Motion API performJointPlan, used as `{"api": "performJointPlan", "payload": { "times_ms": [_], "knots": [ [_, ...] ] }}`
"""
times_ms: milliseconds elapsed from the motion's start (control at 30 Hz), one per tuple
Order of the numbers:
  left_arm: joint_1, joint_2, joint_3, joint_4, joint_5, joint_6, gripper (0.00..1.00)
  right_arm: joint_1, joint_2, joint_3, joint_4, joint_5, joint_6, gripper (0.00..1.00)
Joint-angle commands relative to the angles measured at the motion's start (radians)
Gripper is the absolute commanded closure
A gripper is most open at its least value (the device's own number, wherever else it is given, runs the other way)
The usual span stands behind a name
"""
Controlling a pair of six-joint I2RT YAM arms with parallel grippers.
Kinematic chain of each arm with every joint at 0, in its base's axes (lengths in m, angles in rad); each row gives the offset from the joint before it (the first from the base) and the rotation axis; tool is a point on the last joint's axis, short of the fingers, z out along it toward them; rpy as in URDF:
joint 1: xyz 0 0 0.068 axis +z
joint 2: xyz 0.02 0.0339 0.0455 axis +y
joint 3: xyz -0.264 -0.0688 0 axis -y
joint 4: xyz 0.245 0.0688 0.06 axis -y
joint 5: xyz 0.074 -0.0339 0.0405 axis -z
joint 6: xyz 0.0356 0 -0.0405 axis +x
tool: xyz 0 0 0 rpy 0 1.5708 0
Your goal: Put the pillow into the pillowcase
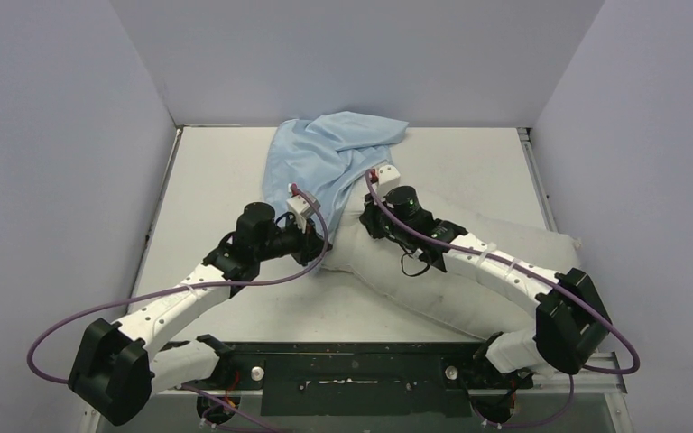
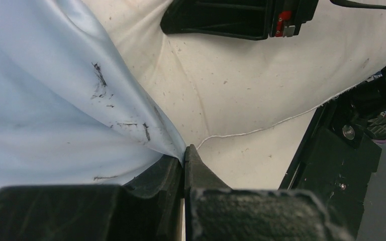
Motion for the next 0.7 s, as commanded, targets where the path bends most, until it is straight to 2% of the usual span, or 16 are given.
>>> {"api": "performJointPlan", "payload": {
  "times_ms": [0,167,333,467,500,667],
  "knots": [
    [0.004,-0.04,0.033,0.005,0.003,-0.025,1.0,0.006,-0.069,0.003,0.295,0.18,0.244,1.0],
    [0.002,-0.046,0.02,0.014,-0.042,-0.074,1.0,0.009,-0.067,-0.041,0.412,0.269,0.379,1.0],
    [-0.06,-0.107,-0.118,0.292,-0.083,-0.349,1.0,0.033,-0.015,-0.135,0.486,0.275,0.478,1.0],
    [-0.089,-0.094,-0.108,0.239,-0.153,-0.337,1.0,0.035,-0.012,-0.171,0.488,0.229,0.496,1.0],
    [-0.089,-0.085,-0.095,0.206,-0.157,-0.319,0.99,0.035,-0.021,-0.159,0.448,0.219,0.475,0.95],
    [-0.092,-0.103,-0.066,0.113,-0.143,-0.243,0.68,0.002,-0.136,-0.05,0.172,0.183,0.34,0.47]
  ]
}}
